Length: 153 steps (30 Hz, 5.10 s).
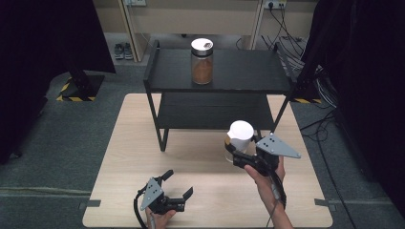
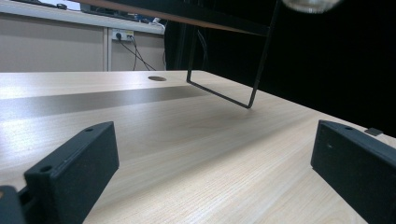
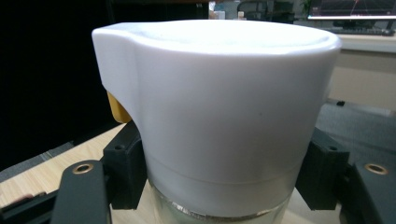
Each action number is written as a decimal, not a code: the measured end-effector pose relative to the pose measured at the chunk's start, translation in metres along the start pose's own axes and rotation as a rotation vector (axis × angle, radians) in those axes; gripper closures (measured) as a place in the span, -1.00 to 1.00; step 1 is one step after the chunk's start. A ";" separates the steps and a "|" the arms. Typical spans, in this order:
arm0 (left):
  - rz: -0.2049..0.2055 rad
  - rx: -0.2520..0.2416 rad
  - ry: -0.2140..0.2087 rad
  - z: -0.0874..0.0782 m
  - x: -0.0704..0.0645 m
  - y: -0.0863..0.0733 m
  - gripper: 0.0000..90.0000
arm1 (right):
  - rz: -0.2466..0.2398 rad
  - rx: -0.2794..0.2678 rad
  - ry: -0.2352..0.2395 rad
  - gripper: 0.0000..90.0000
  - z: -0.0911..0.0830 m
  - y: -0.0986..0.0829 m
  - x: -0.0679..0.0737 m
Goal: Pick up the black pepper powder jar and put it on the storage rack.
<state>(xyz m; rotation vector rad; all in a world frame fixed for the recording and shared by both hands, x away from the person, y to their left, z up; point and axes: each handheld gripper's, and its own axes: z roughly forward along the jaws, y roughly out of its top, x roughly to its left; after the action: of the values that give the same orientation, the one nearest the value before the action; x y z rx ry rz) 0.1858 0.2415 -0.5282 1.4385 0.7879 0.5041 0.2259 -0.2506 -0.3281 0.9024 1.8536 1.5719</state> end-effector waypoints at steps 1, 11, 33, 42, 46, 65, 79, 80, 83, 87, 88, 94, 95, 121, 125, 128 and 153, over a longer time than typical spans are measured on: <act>0.000 0.000 0.000 0.000 0.000 0.000 -0.99 | -0.002 -0.004 0.003 -0.32 0.000 0.003 0.000; -0.003 0.000 0.000 0.000 0.000 0.000 -0.99 | -0.004 -0.011 0.035 -0.32 0.004 0.048 -0.006; -0.011 -0.002 -0.001 0.000 0.001 0.000 -0.99 | -0.028 -0.030 0.011 -0.32 0.021 0.134 -0.018; -0.011 -0.003 0.000 0.000 0.001 0.000 -0.99 | -0.026 -0.034 -0.015 -0.32 0.031 0.156 -0.019; -0.012 -0.002 0.000 0.000 0.001 0.000 -0.99 | -0.025 -0.035 -0.034 -0.32 0.036 0.161 -0.019; -0.015 -0.001 -0.002 0.000 0.001 0.000 -0.99 | -0.011 -0.030 -0.121 -0.32 0.074 0.176 -0.026; -0.015 -0.003 -0.002 0.000 0.001 0.000 -0.99 | -0.014 -0.041 -0.166 -0.32 0.091 0.174 -0.026; -0.015 -0.003 -0.002 0.000 0.001 0.000 -0.99 | -0.017 -0.041 -0.167 -0.32 0.092 0.174 -0.026; -0.015 -0.003 -0.002 0.000 0.001 0.000 -0.99 | -0.018 -0.042 -0.170 -0.32 0.096 0.174 -0.025; -0.016 -0.005 -0.002 0.000 0.001 -0.001 -0.99 | -0.028 -0.042 -0.184 -0.32 0.101 0.172 -0.024; -0.015 -0.004 -0.002 0.000 0.001 -0.001 -0.99 | -0.025 -0.042 -0.187 -0.32 0.102 0.172 -0.024; -0.015 -0.003 -0.003 0.000 0.002 0.000 -0.99 | -0.017 -0.048 -0.194 -0.32 0.107 0.167 -0.026; -0.015 -0.003 -0.003 0.000 0.002 0.000 -0.99 | -0.019 -0.047 -0.195 -0.32 0.107 0.168 -0.026; -0.015 -0.003 -0.002 0.000 0.001 0.000 -0.99 | 0.004 -0.142 -0.161 -0.99 0.066 0.134 -0.015; -0.015 -0.002 -0.002 0.000 0.001 0.000 -0.99 | 0.008 -0.154 -0.142 -0.99 0.059 0.123 -0.012; -0.016 -0.002 -0.001 0.000 0.001 0.000 -0.99 | -0.001 -0.162 -0.141 -0.99 0.054 0.116 -0.008; -0.013 0.007 -0.003 0.001 0.001 0.001 -0.99 | 0.023 -0.154 -0.139 -0.99 0.035 0.018 0.000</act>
<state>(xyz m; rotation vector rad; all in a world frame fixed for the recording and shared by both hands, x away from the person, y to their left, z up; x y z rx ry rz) 0.1872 0.2421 -0.5273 1.4394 0.7966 0.4902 0.2557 -0.2274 -0.3161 0.9406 1.6088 1.5983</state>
